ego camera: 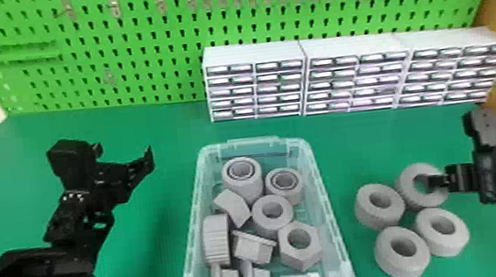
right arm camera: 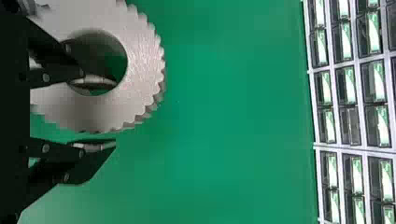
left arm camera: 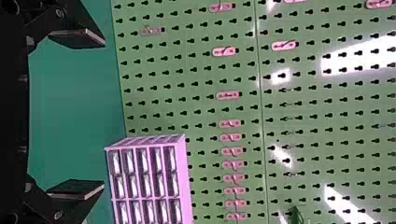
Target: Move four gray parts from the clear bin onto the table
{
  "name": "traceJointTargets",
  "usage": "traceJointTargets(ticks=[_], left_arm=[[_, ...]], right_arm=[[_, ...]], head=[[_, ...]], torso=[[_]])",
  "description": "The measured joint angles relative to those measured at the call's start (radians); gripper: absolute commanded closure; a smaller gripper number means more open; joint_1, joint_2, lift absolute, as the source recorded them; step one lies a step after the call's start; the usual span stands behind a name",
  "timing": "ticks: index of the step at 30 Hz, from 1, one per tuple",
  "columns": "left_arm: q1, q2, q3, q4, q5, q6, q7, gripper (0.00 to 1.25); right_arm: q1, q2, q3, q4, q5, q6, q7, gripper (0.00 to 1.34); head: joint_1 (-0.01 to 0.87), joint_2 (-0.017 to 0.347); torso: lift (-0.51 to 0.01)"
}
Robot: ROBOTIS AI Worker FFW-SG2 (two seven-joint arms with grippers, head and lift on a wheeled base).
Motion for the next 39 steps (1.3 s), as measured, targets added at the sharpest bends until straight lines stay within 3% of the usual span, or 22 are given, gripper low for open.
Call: traceJointTargets(ticks=[24,32,39], left_arm=[[0.001,-0.001,0.002,0.000,0.001,0.000,0.000,0.21],[0.001,-0.002,0.007,-0.003,0.003,0.000,0.000,0.21],[0.001,-0.002,0.010,-0.005,0.003,0.000,0.000,0.21]], right_arm=[[0.007,0.000,0.025,0.000,0.009,-0.009,-0.003,0.62],[0.041,0.018,-0.033,-0.032,-0.139,-0.154,-0.004,0.61],[0.102,0.031,-0.068,-0.167,-0.233,-0.268,-0.003,0.53]], head=[[0.678,0.034],[0.678,0.034],[0.678,0.034]], torso=[[-0.050],[-0.050],[-0.050]])
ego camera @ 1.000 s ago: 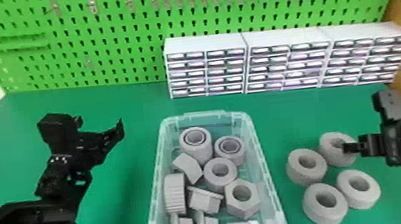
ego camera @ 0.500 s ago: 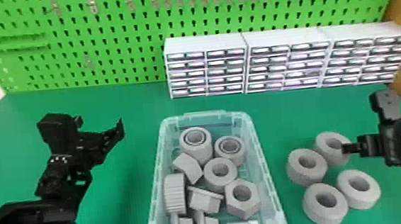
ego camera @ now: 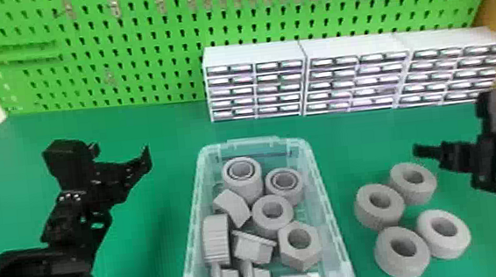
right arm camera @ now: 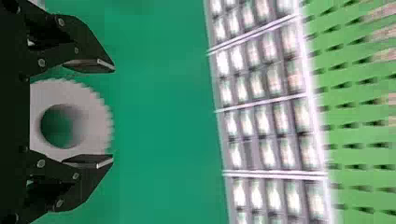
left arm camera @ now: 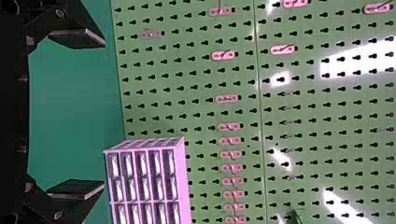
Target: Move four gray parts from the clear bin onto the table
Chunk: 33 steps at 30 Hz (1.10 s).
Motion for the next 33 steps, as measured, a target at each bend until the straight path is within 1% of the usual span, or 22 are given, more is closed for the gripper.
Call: traceJointTargets(ticks=[5,8,10,13,14,17,19,20,23,26,30,33], left_arm=[[0.000,0.000,0.006,-0.007,0.000,0.000,0.000,0.21],[-0.005,0.000,0.008,-0.015,0.000,-0.001,0.000,0.21],[-0.012,0.000,0.009,-0.020,0.000,-0.008,0.001,0.21],[-0.026,-0.003,0.010,-0.026,-0.002,-0.023,0.003,0.21],[-0.031,-0.006,0.011,-0.029,-0.004,-0.030,0.004,0.21],[-0.036,-0.014,0.023,-0.040,-0.010,-0.044,0.007,0.21],[-0.037,-0.016,0.032,-0.045,-0.015,-0.049,0.007,0.21],[-0.038,-0.017,0.035,-0.047,-0.017,-0.050,0.008,0.21],[-0.042,-0.022,0.041,-0.050,-0.023,-0.056,0.011,0.21],[-0.043,-0.024,0.040,-0.055,-0.036,-0.061,0.011,0.21],[-0.047,-0.025,0.041,-0.063,-0.055,-0.064,0.011,0.21],[-0.047,-0.025,0.046,-0.068,-0.059,-0.064,0.011,0.21]], right_arm=[[0.054,0.010,-0.046,-0.096,-0.077,-0.087,0.001,0.53],[0.082,0.007,-0.063,-0.138,-0.117,-0.117,0.001,0.53],[0.105,-0.003,-0.076,-0.165,-0.157,-0.140,0.002,0.53],[0.138,-0.026,-0.090,-0.200,-0.219,-0.178,0.011,0.53],[0.150,-0.039,-0.094,-0.212,-0.243,-0.195,0.023,0.53],[0.173,-0.063,-0.107,-0.228,-0.289,-0.243,0.063,0.53],[0.183,-0.066,-0.119,-0.231,-0.304,-0.274,0.085,0.53],[0.187,-0.064,-0.127,-0.231,-0.309,-0.290,0.095,0.53],[0.196,-0.045,-0.163,-0.232,-0.313,-0.331,0.143,0.53],[0.189,-0.026,-0.189,-0.232,-0.281,-0.350,0.178,0.53],[0.176,-0.005,-0.217,-0.231,-0.219,-0.372,0.193,0.53],[0.178,0.000,-0.237,-0.227,-0.201,-0.388,0.193,0.53]], head=[[0.678,0.034],[0.678,0.034],[0.678,0.034],[0.678,0.034],[0.678,0.034],[0.678,0.034],[0.678,0.034],[0.678,0.034],[0.678,0.034],[0.678,0.034],[0.678,0.034],[0.678,0.034]], torso=[[-0.050],[-0.050],[-0.050],[-0.050],[-0.050],[-0.050],[-0.050],[-0.050],[-0.050],[-0.050],[-0.050],[-0.050]])
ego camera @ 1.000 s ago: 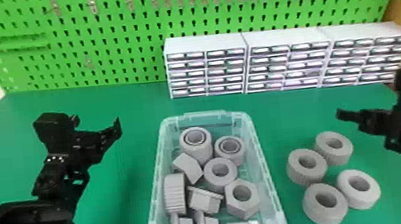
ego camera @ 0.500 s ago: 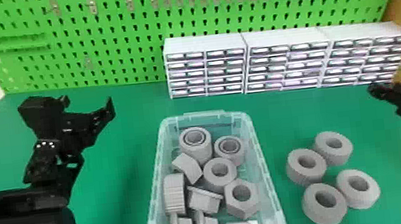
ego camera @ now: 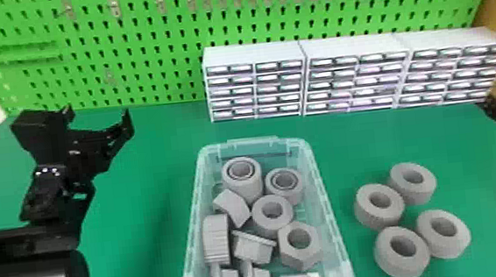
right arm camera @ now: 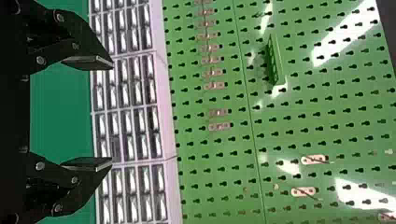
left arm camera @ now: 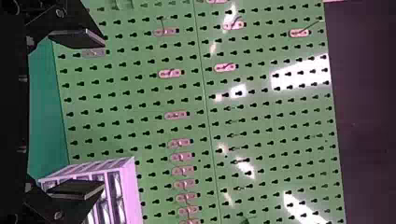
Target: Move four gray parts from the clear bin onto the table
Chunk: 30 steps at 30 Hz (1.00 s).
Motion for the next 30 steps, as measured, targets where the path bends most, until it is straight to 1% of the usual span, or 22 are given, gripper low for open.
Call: traceJointTargets(ticks=[4,11,16,20,22,24,30], left_arm=[[0.012,0.001,0.010,-0.015,0.001,0.000,0.001,0.21],[0.027,0.003,0.013,-0.022,0.006,0.000,0.005,0.21],[0.026,0.004,0.003,-0.024,0.013,0.000,0.007,0.21],[0.026,0.011,0.003,-0.034,0.025,0.000,0.007,0.21],[0.026,0.012,0.005,-0.036,0.029,0.000,0.007,0.21],[0.025,0.013,0.003,-0.038,0.032,0.000,0.007,0.21],[0.017,0.014,-0.007,-0.040,0.032,0.000,0.007,0.21]], right_arm=[[0.001,0.005,-0.019,0.003,0.014,-0.021,-0.006,0.53],[-0.001,0.033,-0.032,0.007,0.048,-0.059,-0.082,0.53],[-0.009,0.043,-0.028,0.007,0.056,-0.085,-0.117,0.53],[-0.009,0.062,-0.026,0.007,0.058,-0.113,-0.156,0.53],[-0.011,0.068,-0.027,0.008,0.060,-0.122,-0.165,0.53],[-0.016,0.067,-0.026,0.008,0.061,-0.126,-0.167,0.53],[-0.017,0.055,-0.020,0.003,0.039,-0.128,-0.166,0.53]], head=[[0.678,0.034],[0.678,0.034],[0.678,0.034],[0.678,0.034],[0.678,0.034],[0.678,0.034],[0.678,0.034]], torso=[[-0.050],[-0.050],[-0.050],[-0.050],[-0.050],[-0.050],[-0.050]])
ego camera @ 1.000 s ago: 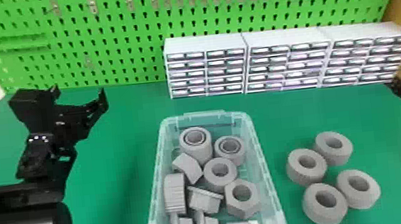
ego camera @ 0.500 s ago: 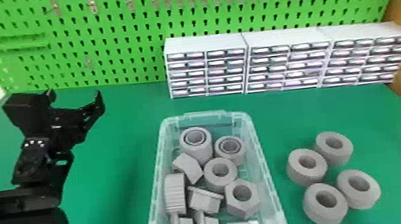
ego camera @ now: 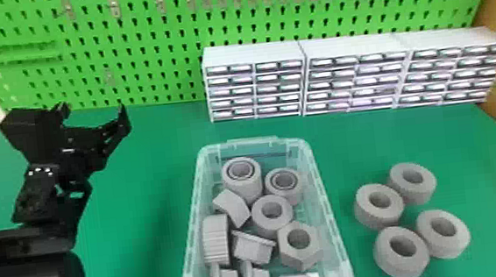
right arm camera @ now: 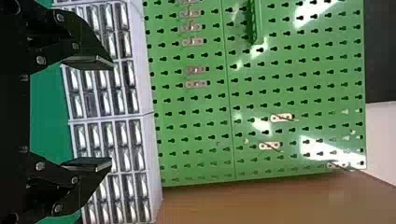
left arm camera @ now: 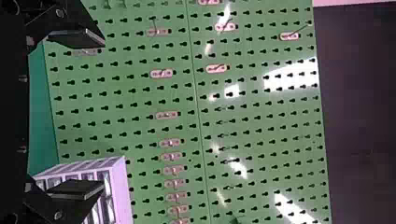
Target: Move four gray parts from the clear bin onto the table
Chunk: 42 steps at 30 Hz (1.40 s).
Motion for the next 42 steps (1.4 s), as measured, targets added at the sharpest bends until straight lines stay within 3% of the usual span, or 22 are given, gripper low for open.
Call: traceJointTargets(ticks=[18,42], left_arm=[[-0.001,0.001,-0.007,-0.001,0.006,0.000,-0.001,0.21],[0.007,0.013,-0.010,-0.014,0.006,0.000,-0.002,0.21]], right_arm=[[-0.013,-0.018,0.061,-0.019,0.008,0.009,-0.001,0.53],[0.005,-0.027,0.077,-0.019,0.019,0.009,-0.001,0.53]], head=[[0.678,0.034],[0.678,0.034]], torso=[[-0.050],[-0.050]])
